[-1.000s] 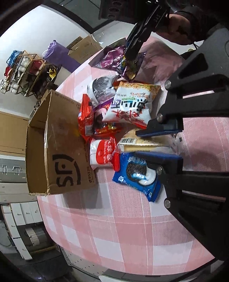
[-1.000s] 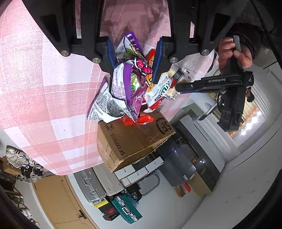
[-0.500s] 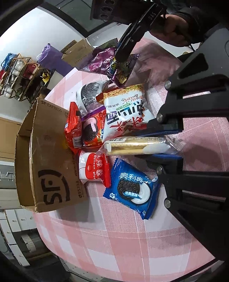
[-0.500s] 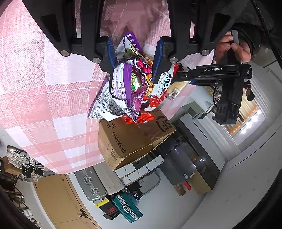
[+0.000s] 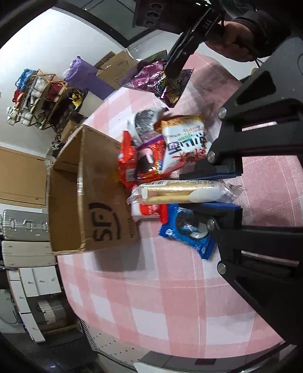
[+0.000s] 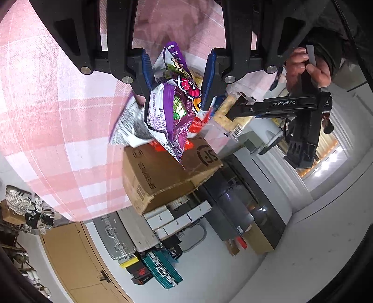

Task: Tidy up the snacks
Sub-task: 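Carry the purple bag and cake bar toward the box with both grippers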

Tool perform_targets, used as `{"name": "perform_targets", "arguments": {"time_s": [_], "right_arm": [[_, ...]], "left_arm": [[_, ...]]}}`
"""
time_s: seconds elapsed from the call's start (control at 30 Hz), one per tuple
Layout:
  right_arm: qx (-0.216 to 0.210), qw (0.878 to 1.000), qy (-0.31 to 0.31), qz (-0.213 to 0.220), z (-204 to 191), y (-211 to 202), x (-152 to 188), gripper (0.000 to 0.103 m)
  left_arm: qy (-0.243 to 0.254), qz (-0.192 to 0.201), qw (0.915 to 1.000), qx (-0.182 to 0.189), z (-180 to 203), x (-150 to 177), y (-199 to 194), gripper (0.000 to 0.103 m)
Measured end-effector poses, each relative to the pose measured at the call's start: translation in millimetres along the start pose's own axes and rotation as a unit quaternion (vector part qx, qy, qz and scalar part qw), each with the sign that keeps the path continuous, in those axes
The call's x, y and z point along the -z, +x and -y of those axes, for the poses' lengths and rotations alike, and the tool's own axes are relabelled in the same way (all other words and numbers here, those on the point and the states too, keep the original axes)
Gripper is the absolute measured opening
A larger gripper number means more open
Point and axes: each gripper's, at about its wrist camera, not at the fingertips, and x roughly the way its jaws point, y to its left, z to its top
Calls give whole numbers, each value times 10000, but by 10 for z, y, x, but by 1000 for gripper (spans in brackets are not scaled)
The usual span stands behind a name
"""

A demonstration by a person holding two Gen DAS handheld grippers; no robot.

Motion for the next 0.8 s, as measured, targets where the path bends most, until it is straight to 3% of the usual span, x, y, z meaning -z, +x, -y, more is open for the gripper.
{"name": "perform_targets", "arguments": {"time_s": [0.4, 0.8], "right_arm": [[-191, 9982, -515, 254, -331, -88, -520, 37], [-321, 9948, -930, 250, -586, 74, -1113, 37]], "left_arm": [[345, 388, 9982, -313, 89, -443, -508, 12], [630, 636, 9956, -263, 76, -1000, -745, 12]]}}
